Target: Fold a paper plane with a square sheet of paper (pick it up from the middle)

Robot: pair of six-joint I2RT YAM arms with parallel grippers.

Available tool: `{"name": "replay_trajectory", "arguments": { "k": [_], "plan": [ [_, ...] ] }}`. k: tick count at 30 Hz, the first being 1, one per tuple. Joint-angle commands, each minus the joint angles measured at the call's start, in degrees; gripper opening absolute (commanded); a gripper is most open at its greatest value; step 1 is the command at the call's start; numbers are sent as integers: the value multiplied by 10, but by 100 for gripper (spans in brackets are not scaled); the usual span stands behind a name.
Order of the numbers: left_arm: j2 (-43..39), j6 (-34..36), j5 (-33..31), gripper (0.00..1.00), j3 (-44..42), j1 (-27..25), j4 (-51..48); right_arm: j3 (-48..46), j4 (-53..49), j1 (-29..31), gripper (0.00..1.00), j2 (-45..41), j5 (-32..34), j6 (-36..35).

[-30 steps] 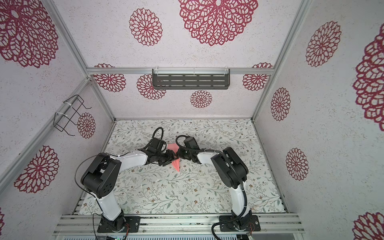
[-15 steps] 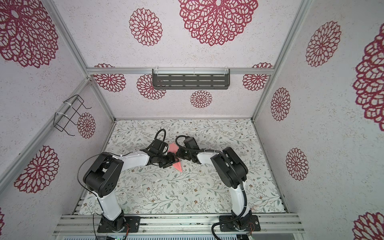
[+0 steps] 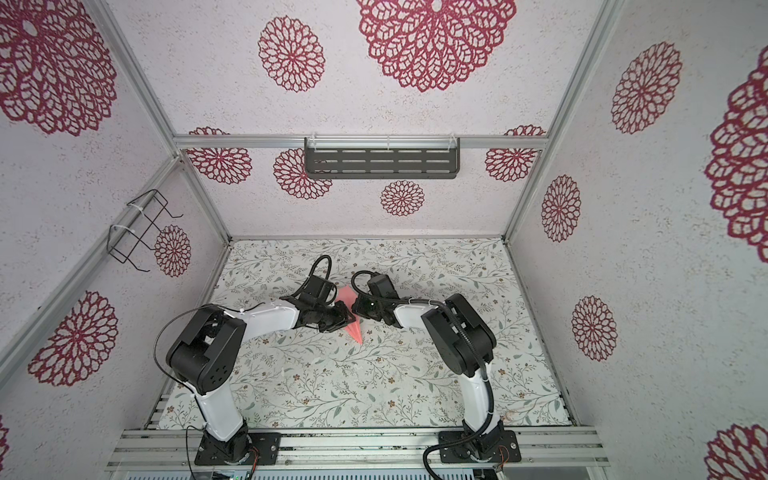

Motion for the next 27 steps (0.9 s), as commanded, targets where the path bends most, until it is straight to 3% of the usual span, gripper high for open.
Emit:
{"name": "replay_trajectory", "arguments": {
  "k": [1, 7, 10, 13, 18, 22, 27],
  "plan": [
    [1, -8, -7, 25, 12, -1, 11, -5, 16, -4, 6, -9, -5, 7],
    [6, -2, -23, 12, 25, -2, -22, -6, 9, -5, 15, -20, 3, -5],
    [2, 18, -41, 6, 39, -1, -59, -11, 1, -8, 26, -36, 17, -21],
    [-6, 54, -76, 4, 59, -1, -121, -34, 7, -15, 45, -67, 39, -38],
    [-23, 153, -195, 3, 114, -3, -296, -89, 16, -37, 64, -135, 95, -71],
    [-13, 184, -274, 6, 147, -4, -382, -117, 4, -54, 69, -166, 138, -87],
    [15, 180, -300, 8, 169, -5, -402, -132, 5, -66, 69, -175, 139, -81]
  ]
}}
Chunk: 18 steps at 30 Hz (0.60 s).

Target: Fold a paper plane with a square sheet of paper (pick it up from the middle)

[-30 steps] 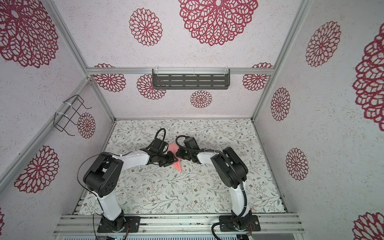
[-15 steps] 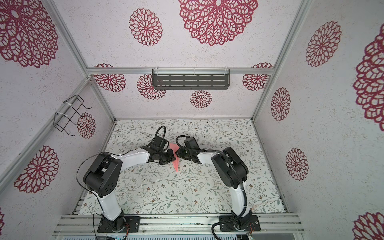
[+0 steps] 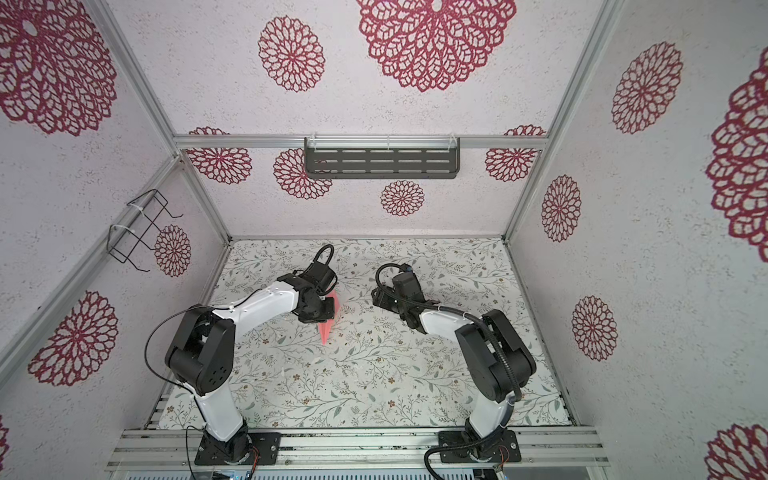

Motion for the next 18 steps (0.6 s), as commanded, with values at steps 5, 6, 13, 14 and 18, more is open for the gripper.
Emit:
{"name": "replay_trajectory", "arguments": {
  "k": [5, 6, 13, 14, 18],
  "plan": [
    [48, 7, -52, 10, 27, -7, -49, -9, 5, -7, 69, -13, 14, -11],
    [52, 5, -54, 10, 28, -9, -49, -10, 6, -7, 69, -12, 13, -10],
    [83, 0, -56, 15, 25, -9, -42, -10, 12, -7, 69, -8, 5, -3],
    [85, -1, -55, 16, 24, -8, -40, -9, 12, -7, 69, -8, 4, -4],
    [90, -2, -50, 20, 19, -8, -34, -7, 11, -7, 69, -7, 2, -3]
  ]
}}
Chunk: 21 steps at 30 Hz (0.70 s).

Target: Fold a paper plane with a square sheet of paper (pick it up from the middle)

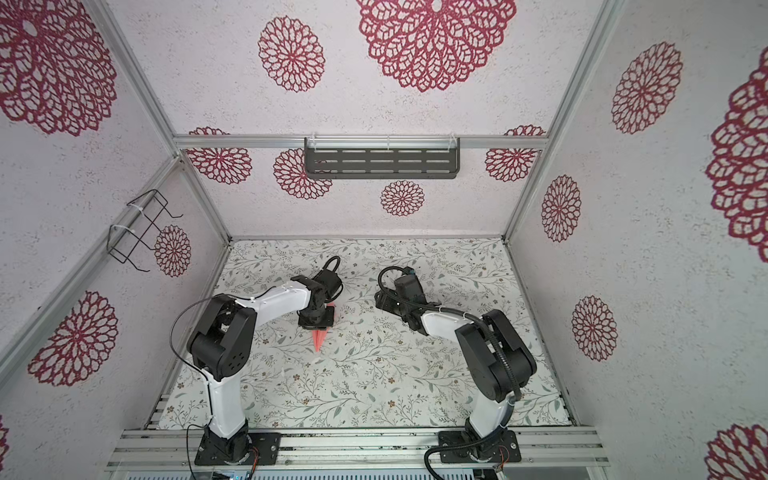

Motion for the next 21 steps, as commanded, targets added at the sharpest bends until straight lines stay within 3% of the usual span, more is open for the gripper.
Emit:
{"name": "replay_trajectory", "arguments": {
  "k": [1, 9, 15, 21],
  "plan": [
    [9, -5, -4, 21, -2, -3, 6, 6, 11, -3, 69, -7, -2, -2],
    [26, -5, 2, 21, -13, -1, 17, 10, 14, -2, 69, -1, -11, 4],
    [18, -6, -9, 13, -7, 0, 18, 13, 13, -2, 69, -7, -8, 1],
    [-12, -9, -3, 9, 35, -7, 37, -8, 1, -9, 74, -43, 37, -17]
  ]
}}
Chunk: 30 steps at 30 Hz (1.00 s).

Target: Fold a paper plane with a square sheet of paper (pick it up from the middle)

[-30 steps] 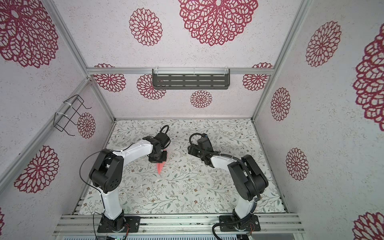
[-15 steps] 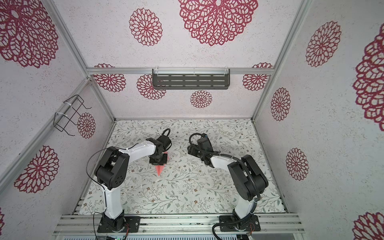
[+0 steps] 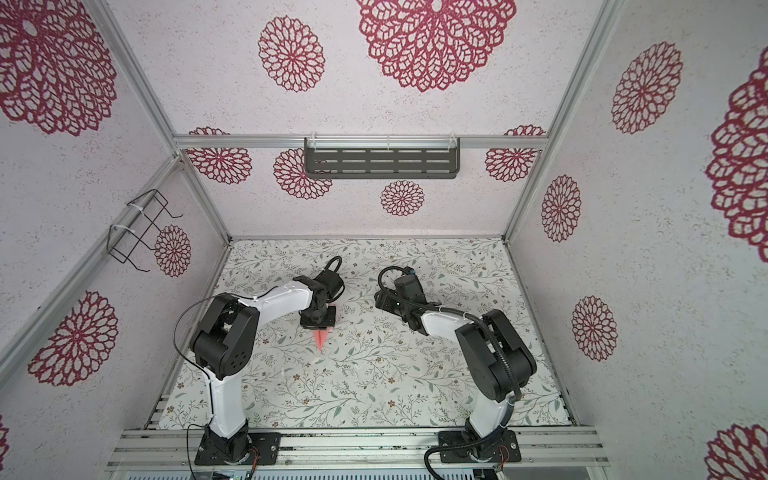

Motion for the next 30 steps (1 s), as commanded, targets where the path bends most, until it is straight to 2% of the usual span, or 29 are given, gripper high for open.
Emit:
{"name": "replay_trajectory", "arguments": {
  "k": [1, 5, 7, 13, 18, 30],
  "plan": [
    [-17, -10, 9, 9, 27, -5, 39, -16, 0, -9, 76, -52, 50, -24],
    [-2, -33, 51, 9, 57, -12, 70, -41, -21, -23, 98, -94, 106, -55],
    [23, -36, 57, 10, 93, -20, 66, -56, -27, -33, 99, -120, 127, -79],
    [108, -43, 21, 10, 214, -38, 16, -98, -38, -64, 99, -193, 170, -126],
    [159, -50, 1, 11, 287, -40, -8, -126, -41, -87, 99, -229, 169, -137],
    [229, -32, -13, 15, 371, -42, -49, -161, -34, -109, 99, -248, 145, -131]
  ]
}}
